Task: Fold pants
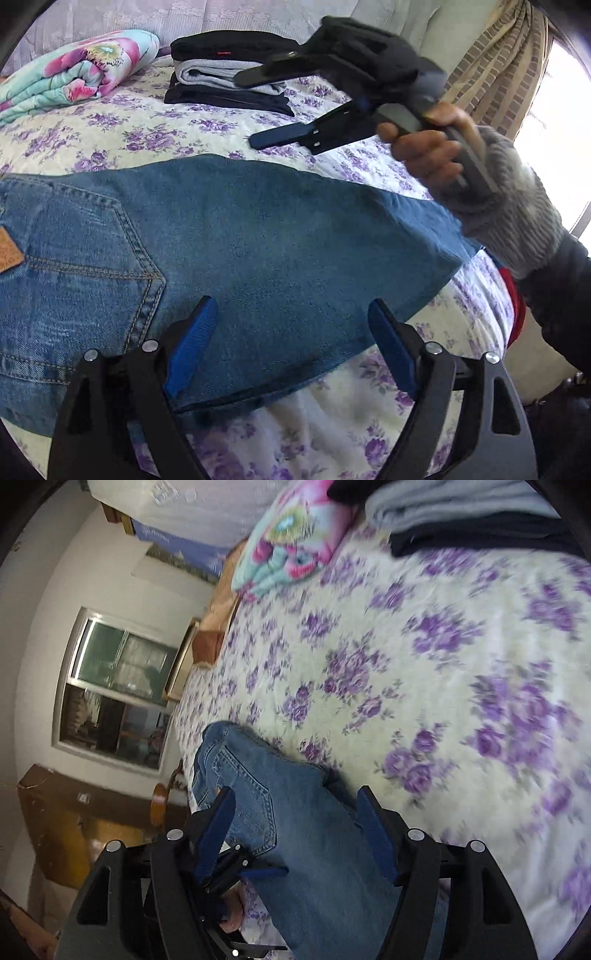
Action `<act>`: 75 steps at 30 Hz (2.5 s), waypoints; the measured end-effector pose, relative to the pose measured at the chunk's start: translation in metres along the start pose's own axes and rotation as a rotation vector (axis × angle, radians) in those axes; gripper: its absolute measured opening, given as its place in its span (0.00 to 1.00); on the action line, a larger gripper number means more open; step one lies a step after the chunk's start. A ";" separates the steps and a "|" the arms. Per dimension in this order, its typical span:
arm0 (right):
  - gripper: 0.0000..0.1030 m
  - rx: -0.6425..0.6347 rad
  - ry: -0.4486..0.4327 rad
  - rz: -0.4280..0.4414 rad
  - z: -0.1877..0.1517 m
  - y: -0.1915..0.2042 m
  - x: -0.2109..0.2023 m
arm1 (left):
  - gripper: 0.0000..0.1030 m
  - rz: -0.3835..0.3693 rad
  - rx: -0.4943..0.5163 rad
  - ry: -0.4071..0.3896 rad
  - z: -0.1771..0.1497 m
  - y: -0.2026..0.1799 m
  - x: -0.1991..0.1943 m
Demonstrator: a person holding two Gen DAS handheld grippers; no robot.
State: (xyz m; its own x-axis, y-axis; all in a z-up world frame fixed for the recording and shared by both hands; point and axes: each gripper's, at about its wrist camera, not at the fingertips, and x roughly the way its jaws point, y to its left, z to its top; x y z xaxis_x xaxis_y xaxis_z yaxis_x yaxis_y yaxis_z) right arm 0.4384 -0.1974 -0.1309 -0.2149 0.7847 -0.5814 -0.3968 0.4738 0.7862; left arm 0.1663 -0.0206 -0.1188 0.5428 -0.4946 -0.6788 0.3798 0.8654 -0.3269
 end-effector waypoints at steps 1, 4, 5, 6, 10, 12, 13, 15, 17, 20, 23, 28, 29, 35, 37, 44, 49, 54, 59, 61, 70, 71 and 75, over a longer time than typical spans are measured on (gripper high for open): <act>0.67 0.001 0.030 0.006 0.002 0.001 0.005 | 0.79 -0.015 -0.011 -0.006 0.000 0.003 -0.002; 0.68 -0.026 0.132 -0.009 0.003 0.005 0.027 | 0.79 -0.026 -0.008 -0.016 -0.002 0.004 -0.004; 0.69 -0.033 0.160 0.018 -0.001 0.007 0.032 | 0.80 -0.024 0.001 -0.017 -0.002 0.003 -0.003; 0.73 -0.044 0.175 0.038 -0.002 0.009 0.034 | 0.81 -0.025 0.006 -0.017 -0.002 0.003 -0.003; 0.83 -0.055 0.204 0.152 0.001 0.017 0.044 | 0.84 -0.039 0.010 -0.016 -0.002 0.002 -0.003; 0.83 -0.035 0.207 0.183 0.009 0.016 0.056 | 0.85 -0.037 0.015 -0.015 -0.003 0.001 -0.003; 0.83 -0.017 0.202 0.206 0.012 0.014 0.062 | 0.85 -0.035 0.017 -0.014 -0.002 0.000 -0.003; 0.80 0.017 0.162 0.209 0.017 0.013 0.072 | 0.85 -0.035 0.017 -0.015 -0.002 0.000 -0.003; 0.75 0.039 0.095 0.193 0.016 0.012 0.070 | 0.85 -0.035 0.017 -0.014 -0.002 0.001 -0.003; 0.52 0.124 -0.008 0.205 0.012 -0.002 0.054 | 0.85 -0.037 0.019 -0.014 -0.002 0.001 -0.003; 0.45 0.179 -0.171 0.211 0.018 -0.020 0.025 | 0.86 -0.034 0.021 -0.014 -0.002 0.001 -0.003; 0.45 0.083 -0.098 0.092 0.009 0.007 0.018 | 0.86 -0.034 0.022 -0.015 -0.001 0.001 -0.003; 0.45 0.018 -0.105 0.038 0.003 0.025 0.018 | 0.86 -0.032 0.023 -0.016 -0.001 0.000 -0.002; 0.15 -0.238 -0.056 -0.268 -0.025 0.081 0.049 | 0.86 -0.029 0.025 -0.013 -0.002 0.000 -0.002; 0.07 -0.222 -0.039 -0.359 -0.022 0.071 0.064 | 0.86 -0.027 0.026 -0.014 -0.002 0.000 -0.002; 0.02 -0.115 -0.191 -0.314 -0.011 0.051 0.037 | 0.86 -0.010 0.029 -0.017 -0.002 0.000 -0.003; 0.05 -0.167 -0.155 -0.304 -0.032 0.072 0.035 | 0.86 -0.009 0.022 -0.019 -0.001 0.000 -0.004; 0.00 -0.107 -0.128 -0.373 -0.017 0.045 0.068 | 0.87 -0.002 0.028 -0.014 -0.002 -0.001 -0.002; 0.09 -0.124 -0.394 -0.470 -0.043 0.068 0.015 | 0.87 0.017 0.025 -0.011 -0.001 -0.004 -0.003; 0.34 -0.110 -0.512 -0.490 -0.068 0.077 -0.022 | 0.87 0.037 0.025 -0.004 0.001 -0.005 -0.003; 0.71 0.196 -0.912 -0.451 -0.282 0.034 -0.160 | 0.92 0.064 -0.124 -0.111 0.014 0.020 -0.041; 0.72 0.251 -0.942 -0.446 -0.306 0.024 -0.169 | 0.92 0.074 -0.138 -0.116 0.014 0.024 -0.043; 0.73 0.509 -1.051 -0.358 -0.386 -0.032 -0.186 | 0.92 0.118 -0.170 -0.122 0.008 0.037 -0.040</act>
State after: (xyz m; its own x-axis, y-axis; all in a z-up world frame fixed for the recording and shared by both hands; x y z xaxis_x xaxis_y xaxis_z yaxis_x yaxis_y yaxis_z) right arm 0.1463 -0.5131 -0.1287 0.7546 0.4072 -0.5146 0.1599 0.6464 0.7460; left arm 0.1641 0.0304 -0.0982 0.6666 -0.3860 -0.6377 0.1825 0.9139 -0.3625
